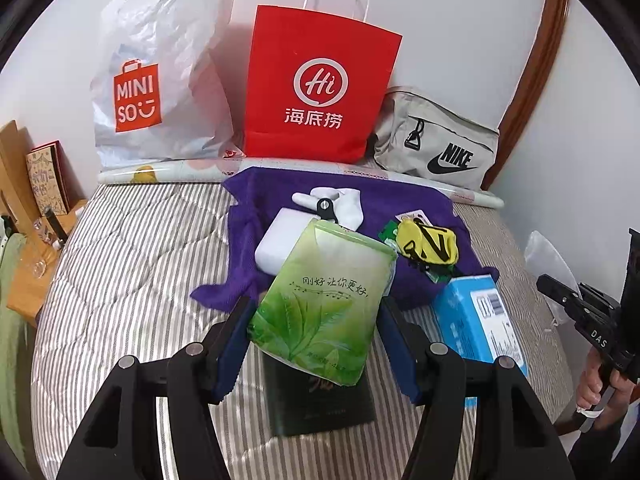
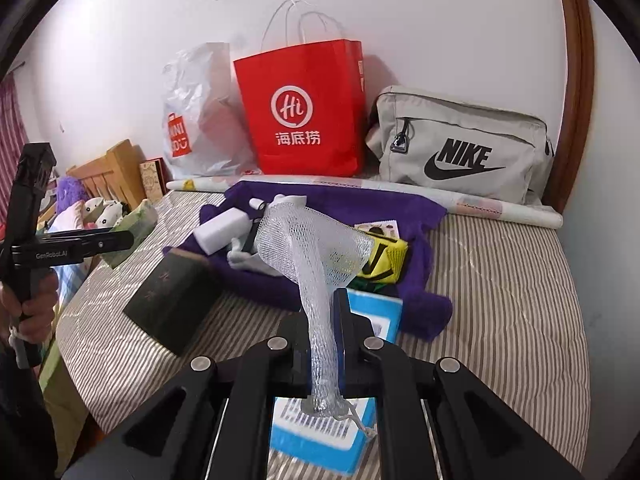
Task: Organize soft objects
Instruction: 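Lower the green packet and clear bag onto the towel and open both tools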
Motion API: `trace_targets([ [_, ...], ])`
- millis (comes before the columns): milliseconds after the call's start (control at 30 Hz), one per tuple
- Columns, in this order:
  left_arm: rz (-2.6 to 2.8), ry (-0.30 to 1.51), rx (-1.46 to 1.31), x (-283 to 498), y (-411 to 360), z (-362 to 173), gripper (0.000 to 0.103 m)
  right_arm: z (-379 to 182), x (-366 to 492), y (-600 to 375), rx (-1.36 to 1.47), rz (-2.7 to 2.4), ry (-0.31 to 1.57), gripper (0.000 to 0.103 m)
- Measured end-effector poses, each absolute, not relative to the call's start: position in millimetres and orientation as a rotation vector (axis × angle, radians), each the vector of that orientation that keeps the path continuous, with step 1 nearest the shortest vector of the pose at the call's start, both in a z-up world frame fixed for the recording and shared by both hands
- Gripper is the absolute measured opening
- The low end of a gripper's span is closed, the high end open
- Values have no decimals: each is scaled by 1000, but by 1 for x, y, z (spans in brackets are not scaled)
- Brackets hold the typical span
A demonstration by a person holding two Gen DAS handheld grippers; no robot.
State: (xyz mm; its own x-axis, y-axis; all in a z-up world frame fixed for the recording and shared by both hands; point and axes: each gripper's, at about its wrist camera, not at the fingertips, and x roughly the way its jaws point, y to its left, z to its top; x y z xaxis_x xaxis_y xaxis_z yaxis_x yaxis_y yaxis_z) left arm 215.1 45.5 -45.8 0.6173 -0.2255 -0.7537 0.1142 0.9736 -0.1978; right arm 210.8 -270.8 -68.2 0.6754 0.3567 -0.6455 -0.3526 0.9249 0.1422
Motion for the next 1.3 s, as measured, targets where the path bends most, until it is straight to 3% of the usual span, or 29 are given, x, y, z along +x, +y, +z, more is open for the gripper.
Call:
trace_targets([
  [367,-195,906,-147,265,35,-53,60,-74,268,-265,-17,367,753,8],
  [833,-233,985,-140,344,11,-94,62,-128,348,-248,-37,366,917,10],
  [900,-239,978,-166,348,11,-95,68,-132,354,-246,-50,356,928,20],
  [967,-236,951,-171,349,11,-93,88,-131,357,-245,-53,343,916,63],
  [1000,-231,941,-165,349,10,-91,88,-129,355,-245,-55,333,892,71],
  [1300,-204,929,-165,334,15,-69,89,-106,336,-239,-66,330,852,75],
])
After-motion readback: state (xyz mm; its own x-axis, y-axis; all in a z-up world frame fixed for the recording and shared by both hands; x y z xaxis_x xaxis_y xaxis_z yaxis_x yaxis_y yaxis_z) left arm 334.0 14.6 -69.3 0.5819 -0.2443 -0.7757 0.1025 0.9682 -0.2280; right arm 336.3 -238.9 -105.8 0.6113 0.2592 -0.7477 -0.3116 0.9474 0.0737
